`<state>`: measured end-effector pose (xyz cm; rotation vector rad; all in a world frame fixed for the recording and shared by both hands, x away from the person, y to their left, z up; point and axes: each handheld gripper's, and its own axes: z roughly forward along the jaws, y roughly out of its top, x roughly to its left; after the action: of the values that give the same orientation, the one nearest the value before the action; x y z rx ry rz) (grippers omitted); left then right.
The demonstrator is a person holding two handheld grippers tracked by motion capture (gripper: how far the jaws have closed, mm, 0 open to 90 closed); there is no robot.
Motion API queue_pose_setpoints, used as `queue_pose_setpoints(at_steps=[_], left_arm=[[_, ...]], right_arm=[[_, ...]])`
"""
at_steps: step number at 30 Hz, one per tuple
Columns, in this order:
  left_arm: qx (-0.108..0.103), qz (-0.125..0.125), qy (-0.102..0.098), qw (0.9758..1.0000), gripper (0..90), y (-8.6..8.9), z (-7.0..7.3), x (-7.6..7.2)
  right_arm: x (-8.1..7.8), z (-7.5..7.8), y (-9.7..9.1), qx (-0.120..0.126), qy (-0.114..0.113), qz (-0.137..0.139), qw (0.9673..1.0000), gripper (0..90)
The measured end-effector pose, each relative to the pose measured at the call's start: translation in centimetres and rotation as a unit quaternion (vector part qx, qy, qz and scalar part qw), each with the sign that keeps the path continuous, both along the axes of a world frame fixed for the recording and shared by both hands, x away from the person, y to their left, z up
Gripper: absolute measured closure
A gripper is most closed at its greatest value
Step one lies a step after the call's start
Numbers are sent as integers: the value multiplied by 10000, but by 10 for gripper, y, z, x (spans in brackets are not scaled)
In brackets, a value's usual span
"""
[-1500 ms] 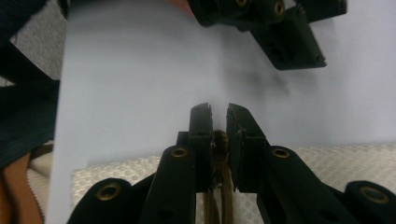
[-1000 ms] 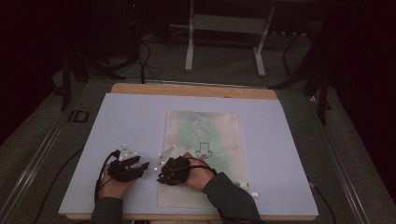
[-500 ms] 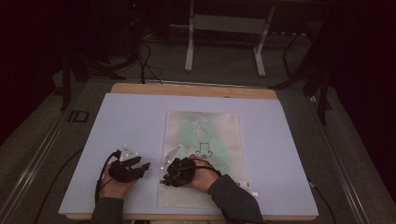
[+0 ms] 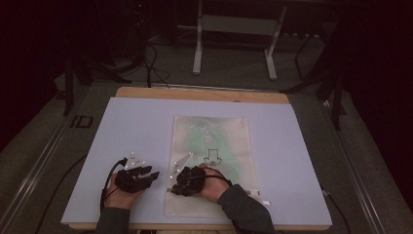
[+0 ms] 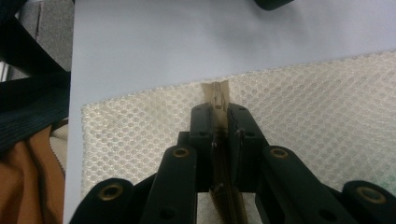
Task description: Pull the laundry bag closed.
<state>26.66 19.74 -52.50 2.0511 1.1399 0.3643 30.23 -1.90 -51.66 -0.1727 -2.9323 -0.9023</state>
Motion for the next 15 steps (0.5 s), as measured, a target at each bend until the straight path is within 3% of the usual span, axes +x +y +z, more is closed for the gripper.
queue_pose_setpoints(at_steps=[6, 11, 15], left_arm=[[-112, -316, 35, 9994, 738, -8, 4, -6], [20, -595, 77, 9982, 854, -20, 6, -8], [61, -773, 157, 9969, 887, -29, 5, -8]], right_arm=[[-3, 0, 1, -22, -107, -5, 9999, 819], [-5, -1, 1, 11, -198, -21, 9998, 818], [-6, -1, 1, -13, -234, -17, 9997, 818]])
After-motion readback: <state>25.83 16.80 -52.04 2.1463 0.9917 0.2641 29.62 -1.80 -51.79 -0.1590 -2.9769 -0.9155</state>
